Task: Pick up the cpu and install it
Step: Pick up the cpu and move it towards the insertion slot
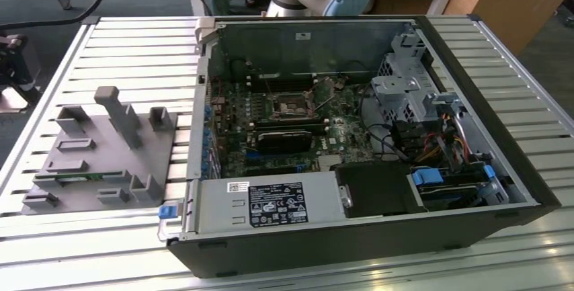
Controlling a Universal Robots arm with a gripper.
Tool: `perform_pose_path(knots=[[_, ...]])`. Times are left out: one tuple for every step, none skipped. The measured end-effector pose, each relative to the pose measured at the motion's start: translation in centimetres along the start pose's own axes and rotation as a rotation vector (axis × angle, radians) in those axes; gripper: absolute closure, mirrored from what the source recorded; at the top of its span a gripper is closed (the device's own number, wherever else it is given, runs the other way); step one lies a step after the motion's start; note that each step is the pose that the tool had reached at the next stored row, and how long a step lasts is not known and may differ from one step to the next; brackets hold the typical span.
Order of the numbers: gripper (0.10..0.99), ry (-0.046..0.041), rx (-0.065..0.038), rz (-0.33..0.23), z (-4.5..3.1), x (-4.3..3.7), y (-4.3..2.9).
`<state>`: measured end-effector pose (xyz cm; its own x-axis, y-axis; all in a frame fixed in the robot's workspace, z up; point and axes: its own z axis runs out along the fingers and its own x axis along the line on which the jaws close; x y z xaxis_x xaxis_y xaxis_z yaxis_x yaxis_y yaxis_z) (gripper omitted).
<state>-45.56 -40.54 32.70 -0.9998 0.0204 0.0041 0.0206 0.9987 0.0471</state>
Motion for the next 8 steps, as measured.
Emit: perform_pose_path(knots=[[0.553,-0.0001,0.0,0.0,-0.21,0.0,0.01],[0.553,-0.0001,0.0,0.0,-0.43,0.0,0.02],[0.553,-0.0001,0.0,0.0,-0.66,0.0,0.03],[0.553,0.0,0.0,0.0,-0.89,0.0,0.04],[0.553,0.0,0.0,0.0,-1.12,0.01,0.05],[0.553,-0.0001,0.0,0.0,-1.36,0.01,0.07],[0.553,0.0,0.0,0.0,-1.63,0.01,0.08],[0.553,-0.0001,0.0,0.0,-1.89,0.01,0.09]])
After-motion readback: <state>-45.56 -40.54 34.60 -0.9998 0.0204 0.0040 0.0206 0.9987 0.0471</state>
